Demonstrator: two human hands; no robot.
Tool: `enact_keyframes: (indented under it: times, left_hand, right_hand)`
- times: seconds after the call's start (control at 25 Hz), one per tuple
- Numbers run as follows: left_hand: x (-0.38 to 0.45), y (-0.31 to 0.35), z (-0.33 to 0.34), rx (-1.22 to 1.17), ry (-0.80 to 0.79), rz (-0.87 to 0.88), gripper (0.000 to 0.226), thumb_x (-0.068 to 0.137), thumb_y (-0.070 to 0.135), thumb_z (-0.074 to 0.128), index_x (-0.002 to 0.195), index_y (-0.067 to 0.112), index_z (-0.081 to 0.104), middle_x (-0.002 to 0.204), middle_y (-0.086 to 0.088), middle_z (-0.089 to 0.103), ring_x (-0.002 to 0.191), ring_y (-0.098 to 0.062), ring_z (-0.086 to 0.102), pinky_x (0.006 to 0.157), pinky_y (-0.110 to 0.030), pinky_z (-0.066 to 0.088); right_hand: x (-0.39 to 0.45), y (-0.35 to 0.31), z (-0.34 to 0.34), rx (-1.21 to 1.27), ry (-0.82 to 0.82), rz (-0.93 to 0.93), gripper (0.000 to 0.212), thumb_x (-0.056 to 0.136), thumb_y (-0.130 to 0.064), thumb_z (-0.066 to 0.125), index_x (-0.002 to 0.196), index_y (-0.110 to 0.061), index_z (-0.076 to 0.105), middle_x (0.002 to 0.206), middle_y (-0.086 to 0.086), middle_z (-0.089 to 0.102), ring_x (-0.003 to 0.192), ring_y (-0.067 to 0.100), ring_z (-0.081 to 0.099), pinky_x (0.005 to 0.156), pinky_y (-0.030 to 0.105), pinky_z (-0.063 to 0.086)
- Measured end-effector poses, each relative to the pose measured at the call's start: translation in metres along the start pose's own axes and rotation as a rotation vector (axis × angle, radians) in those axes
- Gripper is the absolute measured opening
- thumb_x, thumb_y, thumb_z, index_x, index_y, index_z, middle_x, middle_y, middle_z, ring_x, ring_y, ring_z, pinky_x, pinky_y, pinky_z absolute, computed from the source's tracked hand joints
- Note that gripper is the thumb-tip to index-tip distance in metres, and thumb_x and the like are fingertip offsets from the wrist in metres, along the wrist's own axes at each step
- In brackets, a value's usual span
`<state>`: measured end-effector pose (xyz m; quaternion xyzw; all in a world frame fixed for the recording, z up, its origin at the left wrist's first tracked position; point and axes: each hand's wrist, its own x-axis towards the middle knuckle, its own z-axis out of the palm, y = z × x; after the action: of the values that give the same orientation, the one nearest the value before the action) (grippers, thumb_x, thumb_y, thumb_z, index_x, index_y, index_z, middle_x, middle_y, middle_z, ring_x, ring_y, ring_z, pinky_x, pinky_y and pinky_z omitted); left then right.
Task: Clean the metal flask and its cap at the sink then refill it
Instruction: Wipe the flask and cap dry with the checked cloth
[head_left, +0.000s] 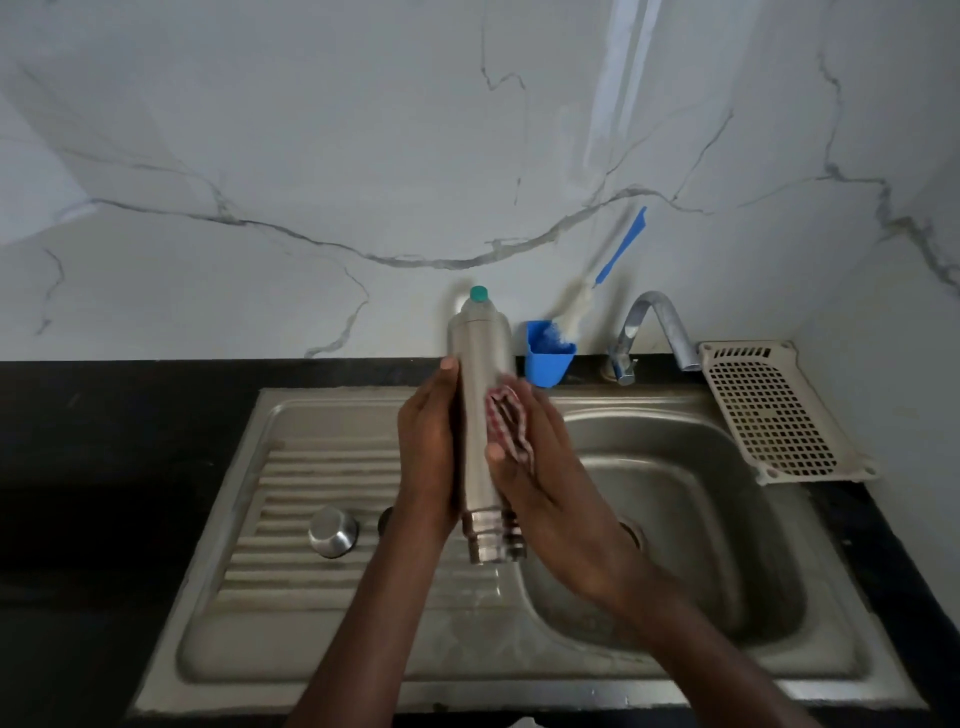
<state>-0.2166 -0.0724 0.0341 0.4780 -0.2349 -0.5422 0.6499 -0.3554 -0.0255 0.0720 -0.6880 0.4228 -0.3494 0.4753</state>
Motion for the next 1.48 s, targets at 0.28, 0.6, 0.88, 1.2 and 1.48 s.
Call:
enact_keyframes:
  times: [0.28, 0.6, 0.88, 1.2, 1.48]
  left_hand:
    - [-0.023, 0.002, 0.025, -0.077, -0.145, -0.035, 0.061, 0.097, 0.056, 0.064, 0.139, 0.011, 0.064, 0.133, -0.02, 0.07, 0.126, -0.037, 0.067, 0.113, -0.057, 0.047]
    - [0.023, 0.012, 0.007, -0.179, 0.137, -0.183, 0.08, 0.075, 0.057, 0.088, 0.13, 0.005, 0.063, 0.112, -0.025, 0.075, 0.095, -0.034, 0.075, 0.095, -0.054, 0.06]
    - [0.024, -0.003, 0.021, -0.177, 0.3, -0.232, 0.076, 0.07, 0.053, 0.092, 0.126, 0.01, 0.065, 0.114, -0.019, 0.076, 0.096, -0.035, 0.076, 0.076, -0.05, 0.065]
    - [0.022, -0.006, 0.028, -0.155, 0.357, -0.216, 0.072, 0.073, 0.051, 0.091, 0.123, 0.007, 0.063, 0.109, -0.02, 0.076, 0.09, -0.033, 0.076, 0.075, -0.049, 0.065]
    - [0.012, -0.001, 0.014, -0.342, 0.189, -0.235, 0.079, 0.075, 0.063, 0.081, 0.133, 0.011, 0.065, 0.106, -0.013, 0.079, 0.09, -0.026, 0.076, 0.08, -0.042, 0.061]
  right_hand:
    - [0.068, -0.019, -0.022, 0.289, 0.01, 0.171, 0.07, 0.098, -0.066, 0.046, 0.16, -0.037, 0.027, 0.158, -0.008, 0.046, 0.143, 0.009, 0.046, 0.121, 0.042, 0.038]
    - [-0.009, 0.009, 0.006, -0.374, 0.09, -0.125, 0.046, 0.109, -0.042, 0.041, 0.155, -0.037, 0.036, 0.156, -0.008, 0.036, 0.142, 0.006, 0.039, 0.116, 0.029, 0.039]
    - [-0.012, 0.037, -0.004, -0.13, 0.184, 0.052, 0.033, 0.108, -0.041, 0.043, 0.14, -0.036, 0.051, 0.143, 0.001, 0.057, 0.122, 0.006, 0.06, 0.103, 0.029, 0.052]
    - [-0.028, 0.053, 0.001, -0.689, 0.124, -0.31, 0.047, 0.107, -0.035, 0.048, 0.152, -0.031, 0.037, 0.157, 0.005, 0.032, 0.133, 0.007, 0.04, 0.107, 0.017, 0.038]
    - [-0.001, 0.03, -0.02, 1.084, -0.017, 0.632, 0.044, 0.106, -0.046, 0.047, 0.134, -0.015, 0.061, 0.127, 0.026, 0.066, 0.096, 0.042, 0.07, 0.074, 0.04, 0.061]
